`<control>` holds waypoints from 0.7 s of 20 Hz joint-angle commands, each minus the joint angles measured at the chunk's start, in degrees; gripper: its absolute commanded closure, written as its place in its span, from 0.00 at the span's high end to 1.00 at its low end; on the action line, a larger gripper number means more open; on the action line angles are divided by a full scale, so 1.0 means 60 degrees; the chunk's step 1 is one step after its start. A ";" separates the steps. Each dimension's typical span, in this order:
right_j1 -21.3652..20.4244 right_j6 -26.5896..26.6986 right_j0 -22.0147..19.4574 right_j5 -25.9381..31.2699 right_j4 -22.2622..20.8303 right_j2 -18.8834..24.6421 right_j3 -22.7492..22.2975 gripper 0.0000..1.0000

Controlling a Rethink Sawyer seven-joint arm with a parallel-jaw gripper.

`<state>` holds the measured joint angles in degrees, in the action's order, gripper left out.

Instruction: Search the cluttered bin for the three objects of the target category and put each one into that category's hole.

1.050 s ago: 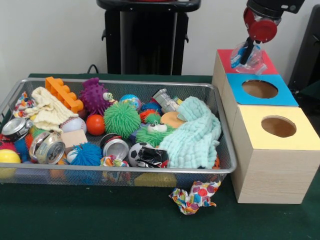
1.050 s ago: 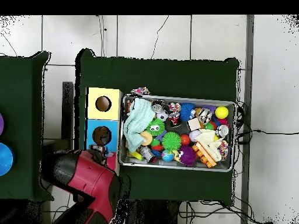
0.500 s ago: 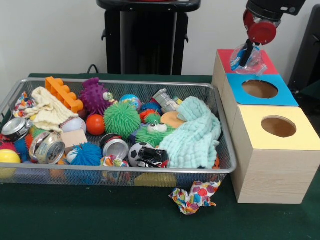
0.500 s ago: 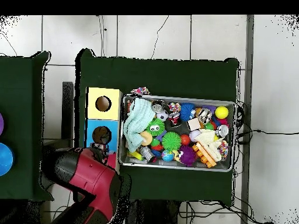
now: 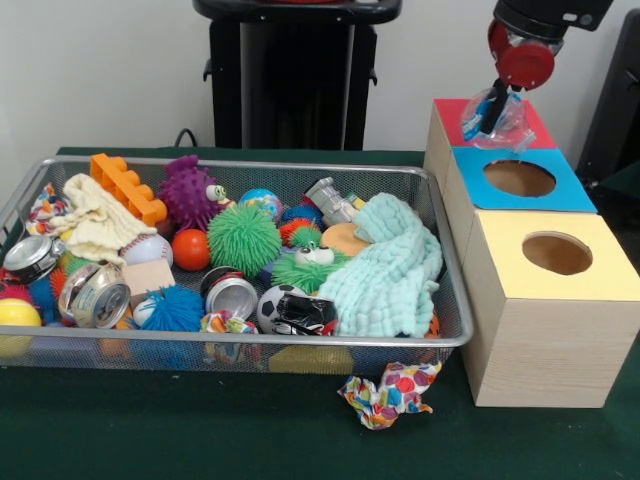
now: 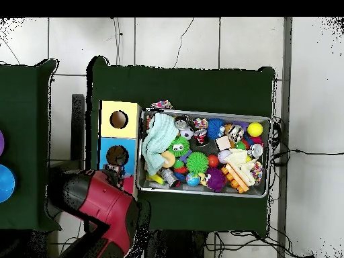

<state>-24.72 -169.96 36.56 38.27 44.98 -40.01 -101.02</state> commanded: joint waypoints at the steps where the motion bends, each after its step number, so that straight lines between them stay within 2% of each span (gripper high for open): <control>1: 0.0571 -0.3216 -0.0031 0.0144 0.0782 0.1664 0.0793 0.00; 9: -0.0123 -0.3212 0.0029 0.1159 0.0560 0.1327 0.0712 0.00; 14: 0.0200 -0.3272 0.0027 0.0813 0.0556 0.1256 0.0797 0.00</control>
<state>-25.19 -171.67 37.29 38.85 46.72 -39.42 -99.82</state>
